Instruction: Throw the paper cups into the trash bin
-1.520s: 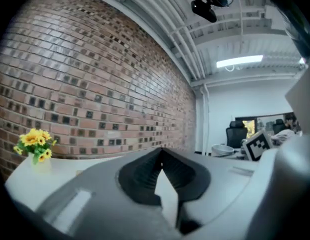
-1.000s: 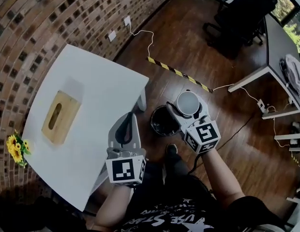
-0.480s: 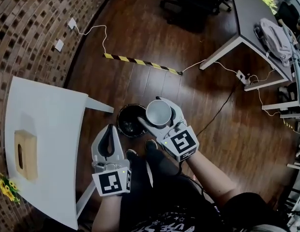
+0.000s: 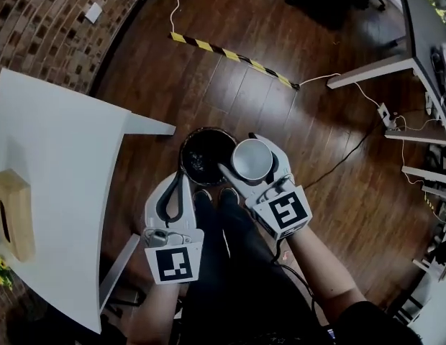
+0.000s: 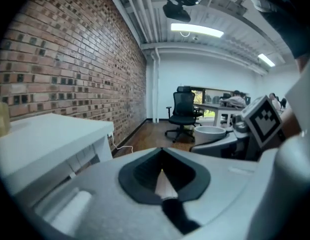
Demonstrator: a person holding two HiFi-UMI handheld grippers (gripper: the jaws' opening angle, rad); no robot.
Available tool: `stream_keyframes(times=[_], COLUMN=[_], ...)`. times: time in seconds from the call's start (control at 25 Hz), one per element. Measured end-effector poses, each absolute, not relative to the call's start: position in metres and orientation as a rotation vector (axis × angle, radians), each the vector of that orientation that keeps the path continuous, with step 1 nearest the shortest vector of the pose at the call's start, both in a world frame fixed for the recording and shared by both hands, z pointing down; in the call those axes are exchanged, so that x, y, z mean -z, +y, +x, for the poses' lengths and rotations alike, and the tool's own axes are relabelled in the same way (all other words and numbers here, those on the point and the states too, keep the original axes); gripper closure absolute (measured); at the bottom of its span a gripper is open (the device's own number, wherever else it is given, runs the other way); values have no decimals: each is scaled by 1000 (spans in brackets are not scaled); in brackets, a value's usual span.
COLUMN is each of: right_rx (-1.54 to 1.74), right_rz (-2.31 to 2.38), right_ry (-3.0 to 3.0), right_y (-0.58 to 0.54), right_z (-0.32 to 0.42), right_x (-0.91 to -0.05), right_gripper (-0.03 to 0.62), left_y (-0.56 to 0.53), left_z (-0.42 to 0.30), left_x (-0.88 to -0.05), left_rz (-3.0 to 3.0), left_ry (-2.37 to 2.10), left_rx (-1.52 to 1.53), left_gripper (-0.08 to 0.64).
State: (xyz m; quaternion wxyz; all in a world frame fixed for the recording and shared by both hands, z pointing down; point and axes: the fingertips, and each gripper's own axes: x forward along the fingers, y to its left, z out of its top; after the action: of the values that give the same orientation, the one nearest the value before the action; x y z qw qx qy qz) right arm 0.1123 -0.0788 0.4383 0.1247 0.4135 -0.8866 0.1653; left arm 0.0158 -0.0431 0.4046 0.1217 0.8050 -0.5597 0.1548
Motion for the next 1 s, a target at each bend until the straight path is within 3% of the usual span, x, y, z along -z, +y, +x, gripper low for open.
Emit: stream_keyframes(times=[0.48, 1.0], right_rx=[-623, -692], right_rz=[970, 986], right_ry=[-2488, -2327], right_y=[-46, -36], right_z=[67, 72], right_x=[-600, -728], right_gripper=[239, 239], left_y=[-23, -16], left_z=[18, 9], left_x=[-569, -707], left_rz=[2281, 2066], left_ry=[-1461, -1427], left_rx=[-623, -681], left_gripper=[555, 555])
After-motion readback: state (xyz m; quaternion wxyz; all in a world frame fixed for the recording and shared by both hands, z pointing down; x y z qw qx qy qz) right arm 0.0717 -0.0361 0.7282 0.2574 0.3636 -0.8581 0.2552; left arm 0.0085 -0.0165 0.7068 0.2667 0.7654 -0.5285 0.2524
